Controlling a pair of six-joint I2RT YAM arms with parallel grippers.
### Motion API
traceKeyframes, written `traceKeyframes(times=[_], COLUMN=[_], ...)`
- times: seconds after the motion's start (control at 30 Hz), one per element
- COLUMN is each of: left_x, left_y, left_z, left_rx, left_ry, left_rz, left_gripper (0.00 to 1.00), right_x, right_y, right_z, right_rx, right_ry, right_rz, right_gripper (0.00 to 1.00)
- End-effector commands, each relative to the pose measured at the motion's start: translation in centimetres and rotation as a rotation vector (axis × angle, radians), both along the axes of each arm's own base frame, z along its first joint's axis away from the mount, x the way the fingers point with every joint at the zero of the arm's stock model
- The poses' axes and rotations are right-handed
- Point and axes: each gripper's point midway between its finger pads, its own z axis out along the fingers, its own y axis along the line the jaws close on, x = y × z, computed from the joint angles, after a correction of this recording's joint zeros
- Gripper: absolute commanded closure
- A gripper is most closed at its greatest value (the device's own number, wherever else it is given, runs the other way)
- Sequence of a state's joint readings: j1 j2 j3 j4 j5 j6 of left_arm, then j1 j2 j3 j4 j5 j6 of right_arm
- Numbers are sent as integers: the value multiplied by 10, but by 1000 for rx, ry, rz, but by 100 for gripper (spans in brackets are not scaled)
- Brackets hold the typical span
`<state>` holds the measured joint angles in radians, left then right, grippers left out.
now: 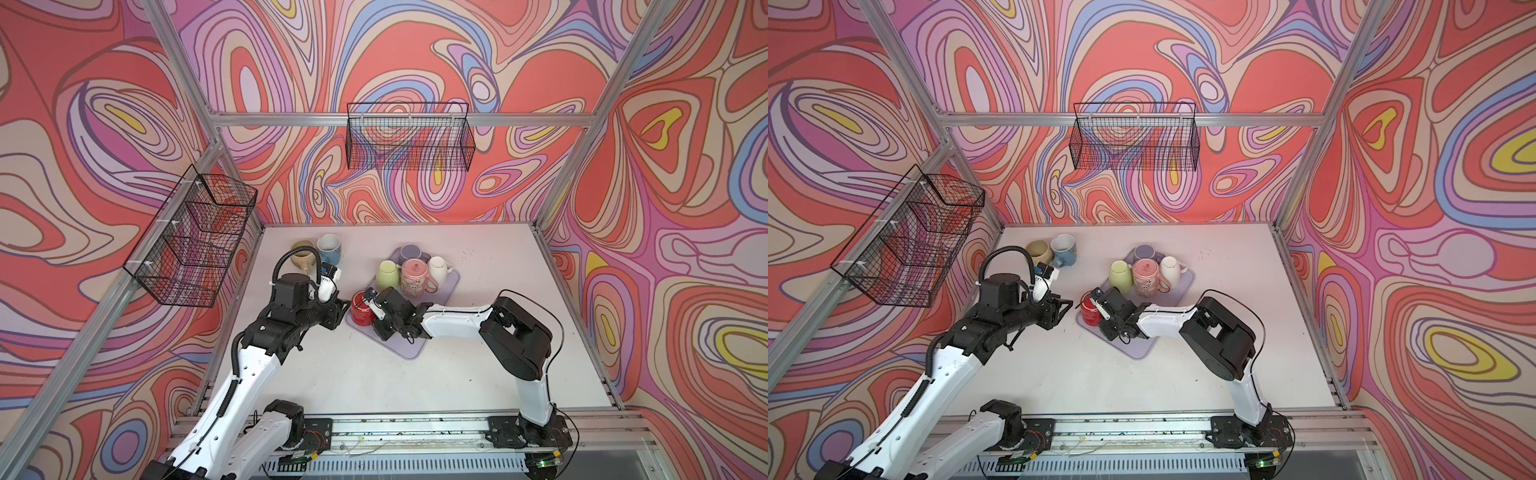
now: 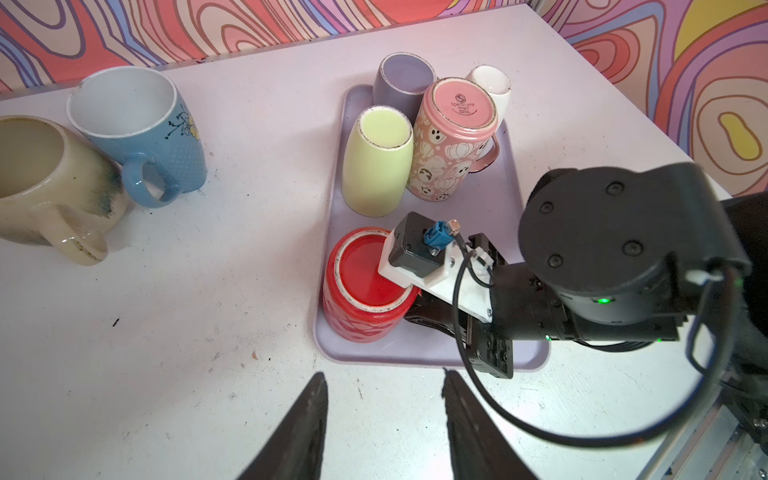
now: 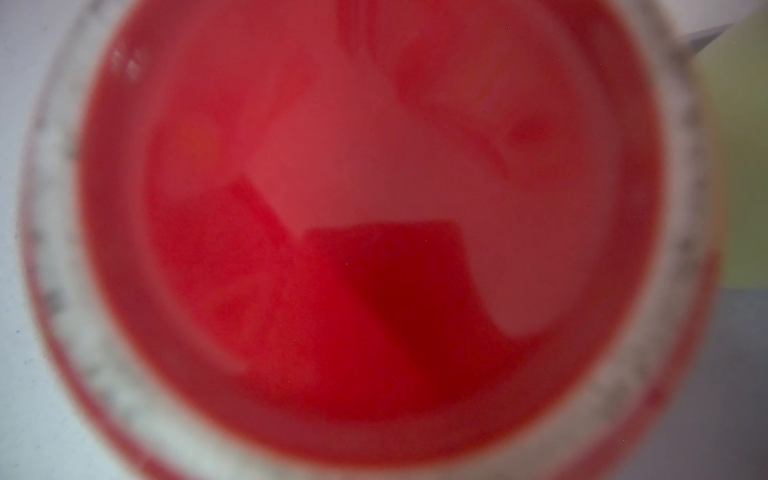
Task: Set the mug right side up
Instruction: 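Lower the right gripper onto the red mug's base and close it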
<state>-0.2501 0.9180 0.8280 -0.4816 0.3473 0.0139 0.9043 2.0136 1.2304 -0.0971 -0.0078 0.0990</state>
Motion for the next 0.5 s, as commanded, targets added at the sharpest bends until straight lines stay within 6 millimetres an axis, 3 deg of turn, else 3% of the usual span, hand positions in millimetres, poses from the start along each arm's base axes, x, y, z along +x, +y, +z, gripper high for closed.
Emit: traceKeyframes(times=[0.0, 0.2, 0.47], left_x=[-1, 0, 0], left_y=[-1, -1, 0], left_z=[-3, -3, -3], left_rx=[4, 6, 5], left_ry=[6, 4, 6], left_rz=[-6, -3, 0], left_gripper=[52, 52, 52], right_x=[3, -1, -3], right_y=[4, 6, 12], right_z=[4, 4, 24], right_rx=[19, 24, 88], right_ry=[1, 21, 21], right_rz=[-19, -11, 16], right_gripper=[90, 93, 94])
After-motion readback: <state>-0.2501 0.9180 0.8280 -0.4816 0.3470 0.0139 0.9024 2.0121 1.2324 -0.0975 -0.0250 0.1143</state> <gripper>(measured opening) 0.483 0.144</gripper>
